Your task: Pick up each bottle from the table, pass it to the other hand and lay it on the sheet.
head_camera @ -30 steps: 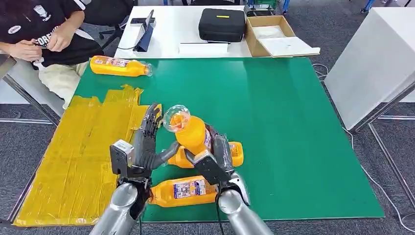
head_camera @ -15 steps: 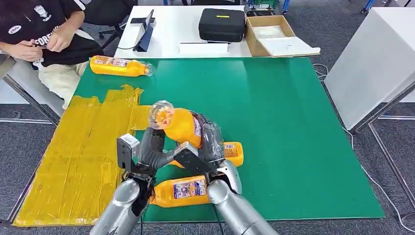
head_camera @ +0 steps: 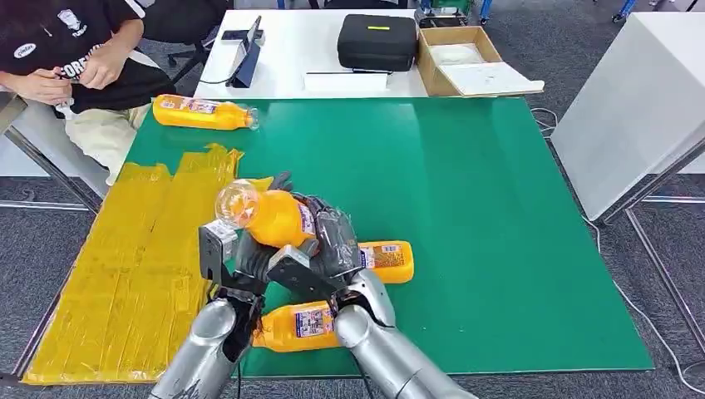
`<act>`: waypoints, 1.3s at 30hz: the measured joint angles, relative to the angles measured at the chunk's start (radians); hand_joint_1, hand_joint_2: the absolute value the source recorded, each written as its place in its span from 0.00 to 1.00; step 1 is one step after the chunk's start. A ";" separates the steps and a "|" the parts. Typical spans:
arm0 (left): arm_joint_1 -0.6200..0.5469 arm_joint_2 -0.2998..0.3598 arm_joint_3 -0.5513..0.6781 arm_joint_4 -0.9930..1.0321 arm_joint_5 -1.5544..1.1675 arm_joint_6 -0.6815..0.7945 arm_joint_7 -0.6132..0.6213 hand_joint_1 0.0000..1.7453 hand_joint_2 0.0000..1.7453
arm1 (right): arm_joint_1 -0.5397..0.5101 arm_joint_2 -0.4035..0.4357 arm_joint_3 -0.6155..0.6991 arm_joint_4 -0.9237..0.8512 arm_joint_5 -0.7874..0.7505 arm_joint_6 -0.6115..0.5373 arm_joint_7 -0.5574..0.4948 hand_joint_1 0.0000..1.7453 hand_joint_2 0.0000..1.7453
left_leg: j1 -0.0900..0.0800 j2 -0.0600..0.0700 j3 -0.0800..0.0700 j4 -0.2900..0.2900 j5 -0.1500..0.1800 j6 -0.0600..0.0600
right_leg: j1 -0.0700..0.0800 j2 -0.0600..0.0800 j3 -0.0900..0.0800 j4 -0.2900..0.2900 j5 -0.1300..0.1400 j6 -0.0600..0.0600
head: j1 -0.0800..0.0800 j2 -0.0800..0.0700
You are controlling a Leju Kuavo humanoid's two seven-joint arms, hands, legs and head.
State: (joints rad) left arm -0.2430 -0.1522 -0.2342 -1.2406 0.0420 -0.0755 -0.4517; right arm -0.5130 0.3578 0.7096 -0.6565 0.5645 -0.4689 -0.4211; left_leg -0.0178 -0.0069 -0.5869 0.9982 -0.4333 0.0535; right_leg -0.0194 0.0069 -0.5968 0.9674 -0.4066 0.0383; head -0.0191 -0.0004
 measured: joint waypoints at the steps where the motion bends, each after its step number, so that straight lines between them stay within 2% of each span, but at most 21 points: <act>1: 0.000 0.000 0.003 0.000 0.000 0.001 0.000 0.00 1.00 | -0.005 0.000 0.016 0.004 -0.017 -0.003 0.003 1.00 1.00 | 0.000 0.000 0.000 0.000 0.000 0.000 | 0.000 0.000 0.000 0.000 0.000 0.000 | 0.000 0.000; 20: 0.008 -0.004 0.047 -0.001 0.011 0.026 -0.002 0.01 1.00 | -0.059 0.000 0.135 0.071 -0.137 -0.037 0.011 1.00 1.00 | 0.000 0.000 0.000 0.000 0.000 0.000 | 0.000 0.000 0.000 0.000 0.000 0.000 | 0.000 0.000; 21: 0.008 -0.004 0.048 -0.001 0.011 0.026 -0.002 0.77 1.00 | -0.060 0.000 0.140 0.074 -0.140 -0.042 0.011 1.00 1.00 | 0.000 0.000 0.000 0.000 0.000 0.000 | 0.000 0.000 0.000 0.000 0.000 0.000 | 0.000 0.000; 22: 0.009 -0.005 0.050 -0.001 0.012 0.026 -0.003 0.77 1.00 | -0.062 0.000 0.142 0.076 -0.142 -0.043 0.011 1.00 1.00 | 0.000 0.000 0.000 0.000 0.000 0.000 | 0.000 0.000 0.000 0.000 0.000 0.000 | 0.000 0.000; 23: 0.009 -0.005 0.052 -0.001 0.015 0.027 -0.005 0.91 1.00 | -0.064 0.000 0.145 0.080 -0.143 -0.045 0.011 1.00 1.00 | 0.000 0.000 0.000 0.000 0.000 0.000 | 0.000 0.000 0.000 0.000 0.000 0.000 | 0.000 0.000; 24: 0.010 -0.006 0.055 -0.001 0.018 0.027 -0.007 0.99 1.00 | -0.065 0.000 0.146 0.082 -0.143 -0.046 0.011 1.00 1.00 | 0.000 0.000 0.000 0.000 0.000 0.000 | 0.000 0.000 0.000 0.000 0.000 0.000 | 0.000 0.000; 39: 0.021 -0.014 0.074 -0.001 0.042 0.034 -0.020 1.00 1.00 | -0.074 0.005 0.162 0.101 -0.134 -0.043 0.021 1.00 1.00 | 0.000 0.000 0.000 0.000 0.000 0.000 | 0.000 0.000 0.000 0.000 0.000 0.000 | 0.000 0.000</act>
State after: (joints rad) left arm -0.2215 -0.1667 -0.1598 -1.2413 0.0843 -0.0412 -0.4715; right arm -0.5868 0.3632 0.8721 -0.5558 0.4307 -0.5116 -0.4002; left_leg -0.0176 -0.0069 -0.5869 0.9983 -0.4333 0.0534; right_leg -0.0194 0.0069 -0.5969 0.9674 -0.4066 0.0383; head -0.0187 -0.0008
